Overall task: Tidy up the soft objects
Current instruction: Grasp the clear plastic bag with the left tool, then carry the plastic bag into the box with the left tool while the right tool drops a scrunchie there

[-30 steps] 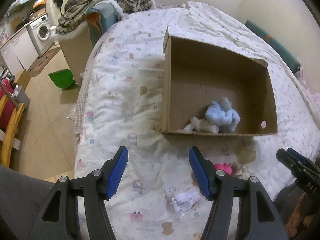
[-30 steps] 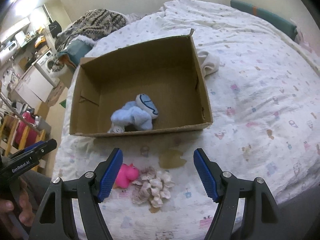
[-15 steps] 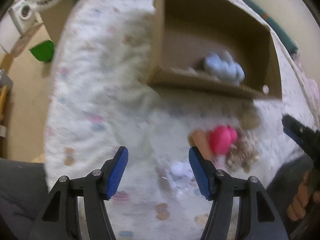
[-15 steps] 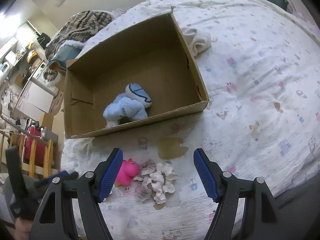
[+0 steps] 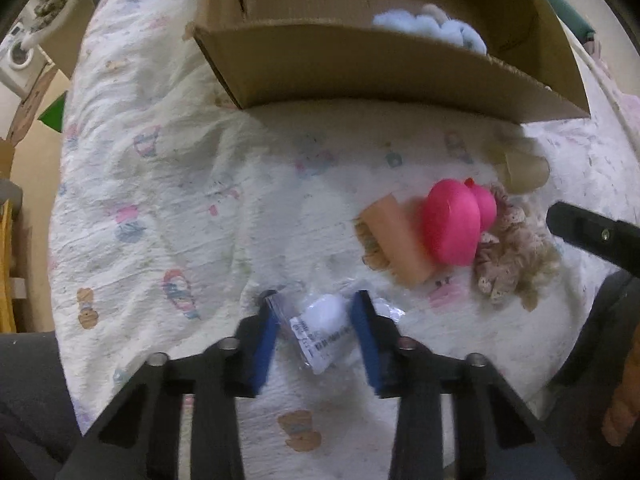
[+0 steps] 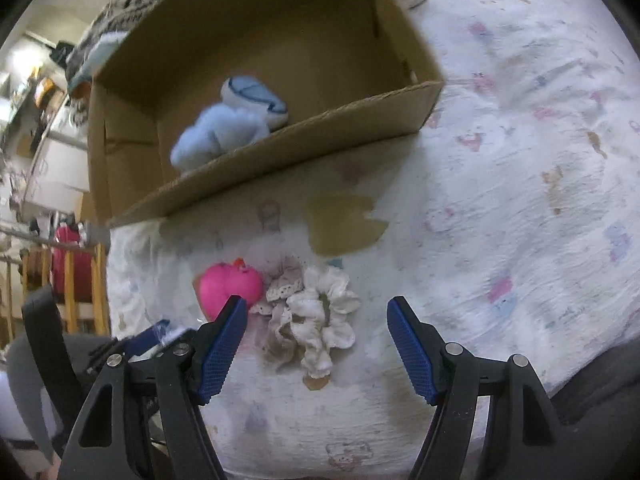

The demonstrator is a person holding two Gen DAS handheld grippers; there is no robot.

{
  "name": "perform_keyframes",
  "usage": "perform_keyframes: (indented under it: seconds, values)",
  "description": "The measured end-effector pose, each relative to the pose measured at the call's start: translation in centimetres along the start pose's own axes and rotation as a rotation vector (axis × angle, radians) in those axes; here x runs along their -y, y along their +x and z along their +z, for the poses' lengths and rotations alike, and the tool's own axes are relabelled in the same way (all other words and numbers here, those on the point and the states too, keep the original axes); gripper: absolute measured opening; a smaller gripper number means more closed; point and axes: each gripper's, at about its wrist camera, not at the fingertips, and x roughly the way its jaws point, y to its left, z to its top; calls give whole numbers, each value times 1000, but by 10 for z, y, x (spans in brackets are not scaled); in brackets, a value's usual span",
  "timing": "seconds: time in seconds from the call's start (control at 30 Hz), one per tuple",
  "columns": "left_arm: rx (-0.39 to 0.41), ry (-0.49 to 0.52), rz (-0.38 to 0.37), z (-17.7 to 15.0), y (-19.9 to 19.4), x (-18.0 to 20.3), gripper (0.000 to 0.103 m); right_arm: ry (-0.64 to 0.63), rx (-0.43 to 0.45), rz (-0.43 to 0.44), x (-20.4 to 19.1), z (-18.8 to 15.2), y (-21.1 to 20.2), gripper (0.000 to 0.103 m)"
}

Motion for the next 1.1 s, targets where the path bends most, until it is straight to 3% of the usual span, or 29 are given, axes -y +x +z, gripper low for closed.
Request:
perform_keyframes:
  seconds: [0.13, 0.2, 0.27, 0.43, 0.47, 0.57, 0.9, 1.1]
  values:
    - [16, 35, 8, -2, -1, 5, 24, 18, 26, -8, 2, 3, -5, 77]
    - [28, 28, -13, 0, -6, 3, 24, 70, 7, 19, 13, 3, -2, 68]
    - [53, 16, -15, 0, -13, -1, 24, 122, -30, 42, 24, 1, 5, 52]
    - [108, -43, 16, 3, -29, -19, 24, 146, -85, 47, 28, 1, 20, 45]
    - [110, -54, 22, 4, -30, -21, 24, 136, -87, 42, 26, 1, 22, 33]
    - [114, -85, 16, 3, -33, -29, 24, 107, -69, 40, 20, 2, 20, 17]
    - [214, -149, -19, -5, -66, -46, 24, 40, 138, 108, 13, -5, -44, 16]
    - [319, -181, -36, -11, -108, -54, 24, 4, 209, 146, 6, -9, -84, 16]
